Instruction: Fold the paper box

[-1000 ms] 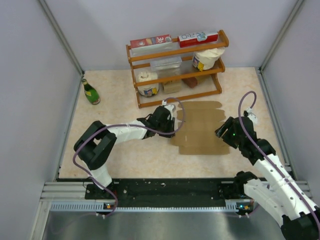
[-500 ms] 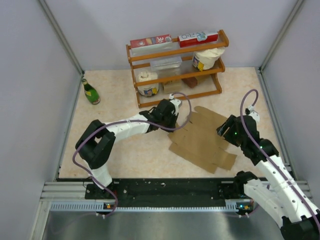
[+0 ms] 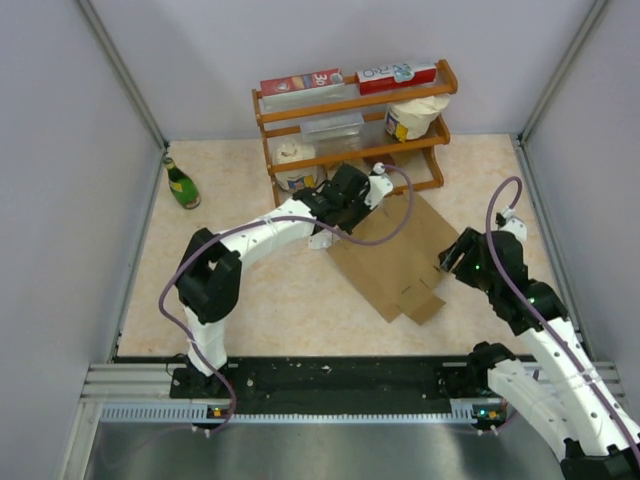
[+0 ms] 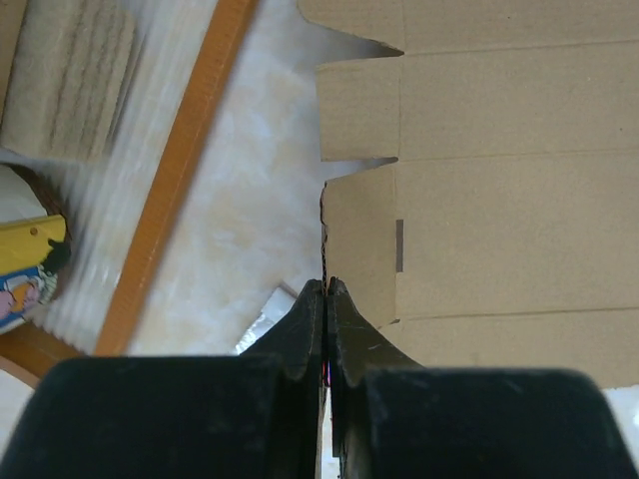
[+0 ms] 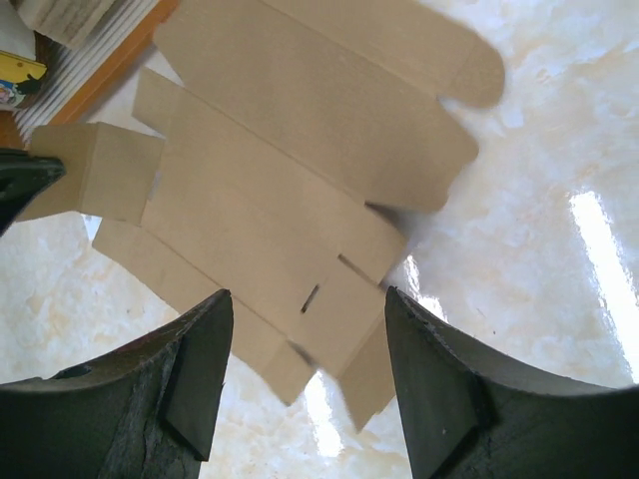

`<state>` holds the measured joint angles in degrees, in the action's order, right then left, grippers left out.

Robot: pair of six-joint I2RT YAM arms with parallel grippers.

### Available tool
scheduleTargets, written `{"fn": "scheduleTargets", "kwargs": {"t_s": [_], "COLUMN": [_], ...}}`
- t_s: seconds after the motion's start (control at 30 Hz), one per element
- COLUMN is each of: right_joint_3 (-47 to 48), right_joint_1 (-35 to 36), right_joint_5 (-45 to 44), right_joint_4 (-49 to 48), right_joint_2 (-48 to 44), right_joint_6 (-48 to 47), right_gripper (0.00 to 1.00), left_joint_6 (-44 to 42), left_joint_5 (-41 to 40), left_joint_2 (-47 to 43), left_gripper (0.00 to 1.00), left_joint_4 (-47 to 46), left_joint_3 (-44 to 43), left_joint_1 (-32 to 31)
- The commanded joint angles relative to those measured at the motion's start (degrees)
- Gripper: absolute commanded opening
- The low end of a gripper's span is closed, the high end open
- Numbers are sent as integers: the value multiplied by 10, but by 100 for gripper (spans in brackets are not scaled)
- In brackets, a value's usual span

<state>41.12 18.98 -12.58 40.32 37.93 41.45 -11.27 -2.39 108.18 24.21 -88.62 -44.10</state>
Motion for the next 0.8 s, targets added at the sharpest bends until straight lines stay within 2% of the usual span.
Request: {"fn": "scheduleTargets", "kwargs": {"t_s": [0.0,0.3,0.43,0.6,0.7,0.77], "right_joint_3": [38,47,44,41,40,40], "right_joint_1": [-7,-7,-7,-7,-7,-7], "right_joint_5": [-14,-18,-17,-18,-19,-22], "right_joint_4": [4,15,16,19,19,20], "right_joint_2": [-15,-26,-28,-30,-32,-37], "right_joint_6": [-23,-39,-42,-47,-50,-53], "right_gripper": [62,62,62,62,62,62], "left_joint_6": [-148,-241,-270,-293,-324,-336], "left_joint_5": [20,101,164,232,236,210], "left_joint_2": [40,71,84,87,95,108], "left_gripper": [0,0,0,1,2,3], "left_joint_4": [72,124,157,149,147,146], "left_joint_3": [-60,-104,-145,-164,-168,-175], "left_joint_1": [-2,-2,-3,-15,-34,-45]}}
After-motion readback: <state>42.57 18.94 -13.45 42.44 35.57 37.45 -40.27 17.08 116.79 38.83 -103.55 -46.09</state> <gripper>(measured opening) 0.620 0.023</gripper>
